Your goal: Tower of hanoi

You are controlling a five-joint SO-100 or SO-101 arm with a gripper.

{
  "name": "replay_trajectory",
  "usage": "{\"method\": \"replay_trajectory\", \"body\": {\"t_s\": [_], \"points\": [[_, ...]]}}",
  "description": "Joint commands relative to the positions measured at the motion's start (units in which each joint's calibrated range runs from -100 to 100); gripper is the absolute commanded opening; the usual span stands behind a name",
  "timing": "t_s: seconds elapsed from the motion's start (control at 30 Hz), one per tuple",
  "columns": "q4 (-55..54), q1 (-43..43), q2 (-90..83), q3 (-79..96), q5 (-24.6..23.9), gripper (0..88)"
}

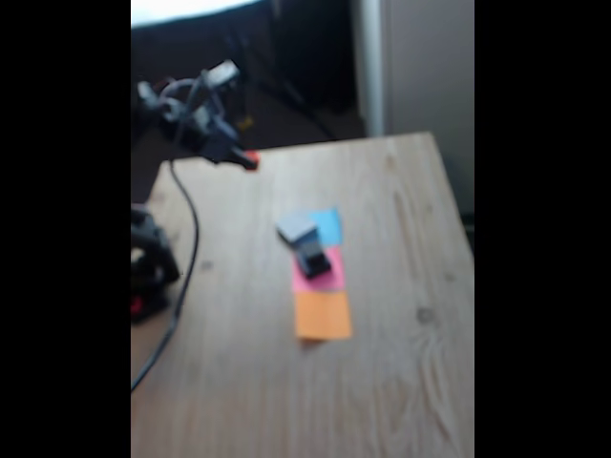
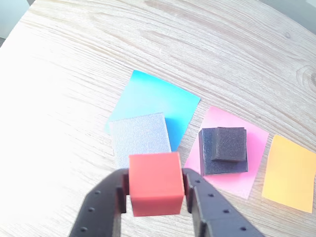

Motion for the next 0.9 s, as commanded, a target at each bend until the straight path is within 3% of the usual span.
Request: {"method": "replay_trajectory", "body": {"t_s": [0.0,0.6,0.87], "points": [[-15.0,-0.9,-7.5,17.0,2.4,1.7],[-77.1,-3.1,-0.2,58.9,2.4,1.9],[-95.4,-2.2,14.5,63.3,2.4,1.9]]}}
